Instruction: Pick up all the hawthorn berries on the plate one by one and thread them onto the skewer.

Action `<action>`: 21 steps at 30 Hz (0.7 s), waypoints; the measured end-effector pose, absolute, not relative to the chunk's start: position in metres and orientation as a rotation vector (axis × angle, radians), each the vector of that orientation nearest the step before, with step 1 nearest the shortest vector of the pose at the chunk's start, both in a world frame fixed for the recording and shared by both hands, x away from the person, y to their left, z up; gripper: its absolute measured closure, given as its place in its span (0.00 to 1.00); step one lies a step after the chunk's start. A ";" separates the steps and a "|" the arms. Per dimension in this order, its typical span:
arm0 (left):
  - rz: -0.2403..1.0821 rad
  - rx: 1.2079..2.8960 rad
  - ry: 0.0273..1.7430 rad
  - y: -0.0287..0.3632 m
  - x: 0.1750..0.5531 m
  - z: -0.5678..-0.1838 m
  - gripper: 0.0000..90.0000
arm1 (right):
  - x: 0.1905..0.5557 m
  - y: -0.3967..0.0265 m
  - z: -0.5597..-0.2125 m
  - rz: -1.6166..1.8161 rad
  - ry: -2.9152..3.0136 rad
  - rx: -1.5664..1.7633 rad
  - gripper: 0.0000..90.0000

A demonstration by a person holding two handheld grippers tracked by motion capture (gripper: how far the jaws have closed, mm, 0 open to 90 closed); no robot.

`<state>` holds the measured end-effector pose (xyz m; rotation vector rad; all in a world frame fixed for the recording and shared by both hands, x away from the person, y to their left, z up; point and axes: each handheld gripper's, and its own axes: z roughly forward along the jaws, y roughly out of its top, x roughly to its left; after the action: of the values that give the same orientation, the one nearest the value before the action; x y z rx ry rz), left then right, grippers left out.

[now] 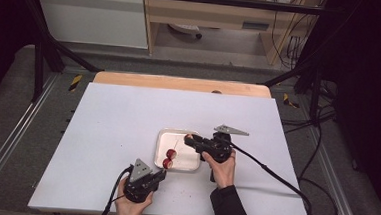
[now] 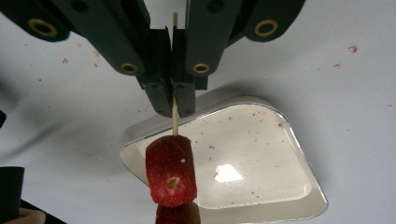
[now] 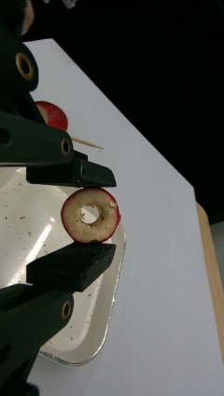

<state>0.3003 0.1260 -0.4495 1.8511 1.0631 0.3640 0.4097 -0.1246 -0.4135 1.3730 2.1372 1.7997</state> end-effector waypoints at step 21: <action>0.339 1.775 1.084 0.101 0.295 -0.448 0.98 | 0.406 -0.126 -0.402 2.025 1.901 1.385 0.69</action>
<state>0.2948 0.1010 -0.4482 1.7747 1.0841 0.3391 0.4063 -0.1258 -0.4021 1.3852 1.9009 2.0252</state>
